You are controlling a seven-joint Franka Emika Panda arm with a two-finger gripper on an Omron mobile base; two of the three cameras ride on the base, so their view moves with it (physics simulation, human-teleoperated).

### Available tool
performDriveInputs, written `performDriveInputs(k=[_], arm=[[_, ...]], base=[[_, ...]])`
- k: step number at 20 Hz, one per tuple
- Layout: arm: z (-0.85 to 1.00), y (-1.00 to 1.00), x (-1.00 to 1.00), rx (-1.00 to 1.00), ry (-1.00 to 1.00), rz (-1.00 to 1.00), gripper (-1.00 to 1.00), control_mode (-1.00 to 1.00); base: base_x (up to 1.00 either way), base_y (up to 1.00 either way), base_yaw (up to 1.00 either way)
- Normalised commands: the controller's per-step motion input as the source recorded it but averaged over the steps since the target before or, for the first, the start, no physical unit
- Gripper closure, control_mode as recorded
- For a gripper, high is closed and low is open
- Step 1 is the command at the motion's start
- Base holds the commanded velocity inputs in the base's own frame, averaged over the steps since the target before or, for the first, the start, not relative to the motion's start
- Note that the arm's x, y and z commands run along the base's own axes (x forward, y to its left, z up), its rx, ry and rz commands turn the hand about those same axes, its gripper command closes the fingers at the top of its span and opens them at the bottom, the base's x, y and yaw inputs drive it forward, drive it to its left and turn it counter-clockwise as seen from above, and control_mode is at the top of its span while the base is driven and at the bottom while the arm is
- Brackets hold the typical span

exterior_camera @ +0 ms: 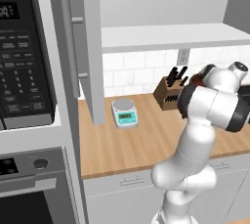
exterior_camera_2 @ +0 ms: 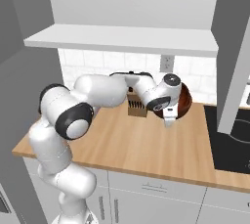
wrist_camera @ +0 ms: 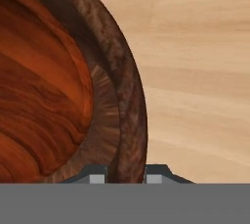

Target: Pick up the bowls on the counter and stack them on top of one another in the open cabinet. Place the smaller bowl on top of the larger bowl.

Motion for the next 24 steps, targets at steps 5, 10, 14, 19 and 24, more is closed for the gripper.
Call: performDriveInputs(k=[5, 10, 14, 19, 24], arm=[[1.0, 0.24, -1.0, 0.0, -0.12, 0.04, 1.0, -1.0], [1.0, 0.51, -0.91, 0.0, -0.17, 0.17, 1.0, -1.0], [1.0, 0.65, -0.5, -0.02, -0.16, 0.29, 1.0, -1.0], [1.0, 0.52, -0.13, 0.0, -0.14, 0.25, 1.0, -1.0], [0.99, 0.12, 0.31, 0.0, -0.09, 0.11, 1.0, -1.0]], base=[[0.0, 0.0, 0.0], [0.0, 0.0, 0.0], [0.0, 0.0, 0.0], [0.0, 0.0, 0.0], [0.0, 0.0, 0.0]])
